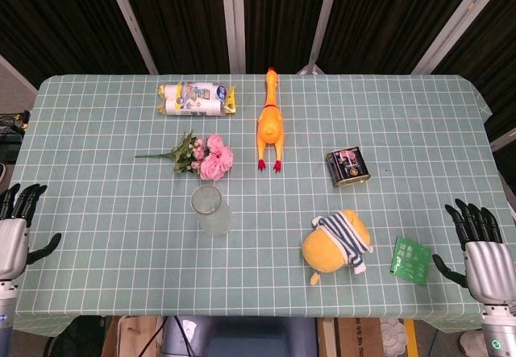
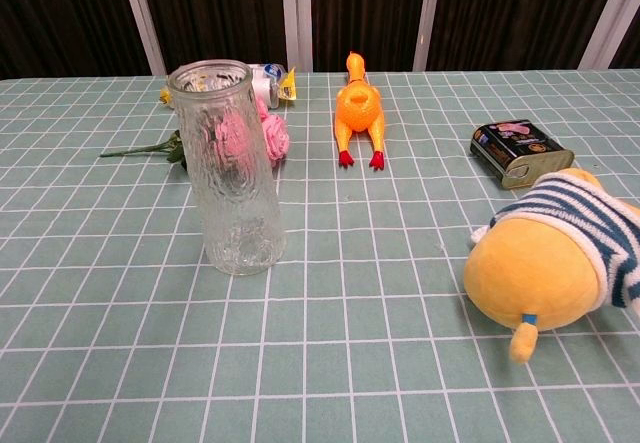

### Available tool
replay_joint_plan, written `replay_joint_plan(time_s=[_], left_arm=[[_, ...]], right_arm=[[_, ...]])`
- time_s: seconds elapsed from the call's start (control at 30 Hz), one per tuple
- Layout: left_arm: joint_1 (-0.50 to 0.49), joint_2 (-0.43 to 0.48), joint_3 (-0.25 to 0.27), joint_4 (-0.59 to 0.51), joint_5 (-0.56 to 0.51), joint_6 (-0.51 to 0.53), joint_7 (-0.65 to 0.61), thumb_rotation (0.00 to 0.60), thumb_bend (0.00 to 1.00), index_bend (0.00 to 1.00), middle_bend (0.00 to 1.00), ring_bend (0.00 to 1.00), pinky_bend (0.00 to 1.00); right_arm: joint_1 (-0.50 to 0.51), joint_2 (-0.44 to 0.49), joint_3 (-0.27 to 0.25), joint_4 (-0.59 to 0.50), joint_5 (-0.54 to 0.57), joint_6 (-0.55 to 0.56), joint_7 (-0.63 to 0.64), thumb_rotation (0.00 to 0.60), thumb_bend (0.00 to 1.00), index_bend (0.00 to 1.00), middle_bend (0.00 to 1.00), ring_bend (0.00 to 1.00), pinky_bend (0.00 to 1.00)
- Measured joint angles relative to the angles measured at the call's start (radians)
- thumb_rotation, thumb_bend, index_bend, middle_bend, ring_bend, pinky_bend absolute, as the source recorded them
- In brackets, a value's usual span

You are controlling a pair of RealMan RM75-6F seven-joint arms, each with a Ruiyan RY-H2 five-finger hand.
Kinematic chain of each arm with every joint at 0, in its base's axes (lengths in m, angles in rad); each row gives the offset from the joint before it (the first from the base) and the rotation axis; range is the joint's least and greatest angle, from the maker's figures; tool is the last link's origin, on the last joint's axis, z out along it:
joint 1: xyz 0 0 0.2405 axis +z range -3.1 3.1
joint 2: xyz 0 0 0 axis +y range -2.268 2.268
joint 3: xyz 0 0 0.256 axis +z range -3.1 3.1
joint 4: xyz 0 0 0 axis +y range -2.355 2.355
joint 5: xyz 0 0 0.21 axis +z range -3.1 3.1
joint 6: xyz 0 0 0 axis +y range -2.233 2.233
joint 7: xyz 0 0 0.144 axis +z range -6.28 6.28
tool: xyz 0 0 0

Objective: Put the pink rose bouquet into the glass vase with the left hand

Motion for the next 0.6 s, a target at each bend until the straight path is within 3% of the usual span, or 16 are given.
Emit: replay_joint_plan(time_s=[0.6], left_arm=[[-0.002,-0.004,0.005,-0.002,0.009,-0.006,0.001,0.600,0.32,0.13,0.11,0.00,0.06]], right_arm=[[-0.010,0.016,-0.001,-0.008,-0.006,0.014,0.032,0.600,0.27,0.11,0.07,0.03,0.00]])
